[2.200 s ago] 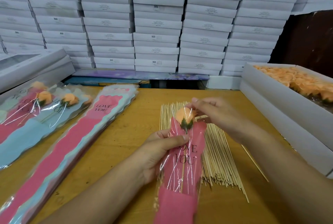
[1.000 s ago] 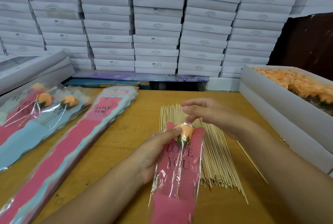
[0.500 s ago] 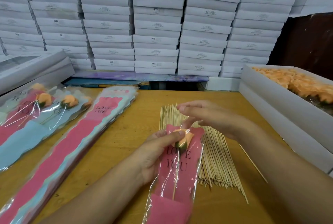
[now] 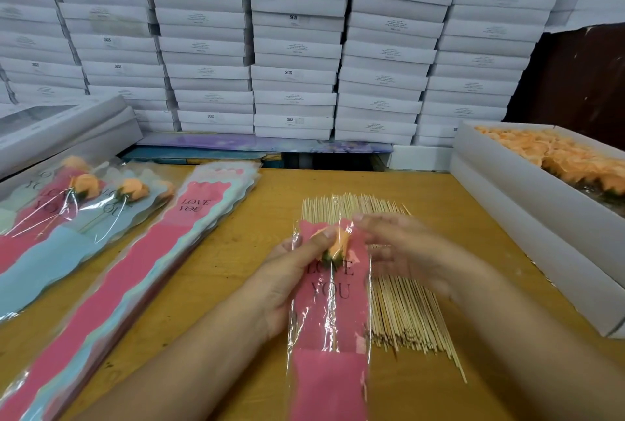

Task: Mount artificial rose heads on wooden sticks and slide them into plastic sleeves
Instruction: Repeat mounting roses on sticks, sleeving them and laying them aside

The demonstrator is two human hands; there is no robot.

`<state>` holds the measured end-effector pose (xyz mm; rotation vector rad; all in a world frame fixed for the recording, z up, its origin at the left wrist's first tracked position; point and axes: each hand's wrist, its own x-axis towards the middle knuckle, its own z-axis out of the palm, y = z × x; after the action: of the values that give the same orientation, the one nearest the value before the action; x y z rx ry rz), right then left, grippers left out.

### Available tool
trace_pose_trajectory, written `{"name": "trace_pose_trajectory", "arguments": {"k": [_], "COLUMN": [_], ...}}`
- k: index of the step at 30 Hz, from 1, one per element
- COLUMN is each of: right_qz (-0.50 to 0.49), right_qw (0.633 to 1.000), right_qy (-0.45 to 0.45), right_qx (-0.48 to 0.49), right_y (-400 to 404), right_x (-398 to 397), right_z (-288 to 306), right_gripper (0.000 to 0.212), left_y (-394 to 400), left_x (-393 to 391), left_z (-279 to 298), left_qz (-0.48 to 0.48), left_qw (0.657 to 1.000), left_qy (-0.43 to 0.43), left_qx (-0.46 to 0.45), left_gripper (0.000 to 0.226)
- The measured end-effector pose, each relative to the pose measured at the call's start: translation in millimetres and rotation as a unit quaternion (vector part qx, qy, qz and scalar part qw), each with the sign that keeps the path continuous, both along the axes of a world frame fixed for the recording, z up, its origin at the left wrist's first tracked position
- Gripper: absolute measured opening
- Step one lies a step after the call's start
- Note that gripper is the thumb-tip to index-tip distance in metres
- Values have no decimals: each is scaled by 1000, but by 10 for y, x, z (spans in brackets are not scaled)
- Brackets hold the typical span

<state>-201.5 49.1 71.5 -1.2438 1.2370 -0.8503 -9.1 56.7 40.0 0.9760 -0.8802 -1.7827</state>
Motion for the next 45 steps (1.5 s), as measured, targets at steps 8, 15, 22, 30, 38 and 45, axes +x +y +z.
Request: {"name": "trace_pose_trajectory", "arguments": {"k": [8,15,22,30,38,45], "right_qz": [42,-54,-101,-106,-63,-94], "right_qw": [997,994,988,985,987,986], "right_qy": [-49,-90,-114,-136,-148,-140], "right_qx": [46,-9,-27,-24,7,-8], "right_y": [126,51,-41,-75,-22,-33], "right_x": [195,148,25,-26,-4,-3], "right_z": [-181,-188,-173,-194,-207,-201], "right_gripper": [46,53,40,31,26,26], "left_y": [31,52,116,143,170,190], "left_x": [-21,-19,-11,-43,-55,-74], "left_z": [14,22,4,-9,55,54], "left_qz": [-4,-34,-151,-145,-119,-128], "left_qw": [1000,999,988,986,989,988], "left_qy": [-10,-3,-41,-83,-88,-87], "left_qx": [-3,-19,-9,-3,9,15], "left_gripper": [78,61,29,33,26,14]}}
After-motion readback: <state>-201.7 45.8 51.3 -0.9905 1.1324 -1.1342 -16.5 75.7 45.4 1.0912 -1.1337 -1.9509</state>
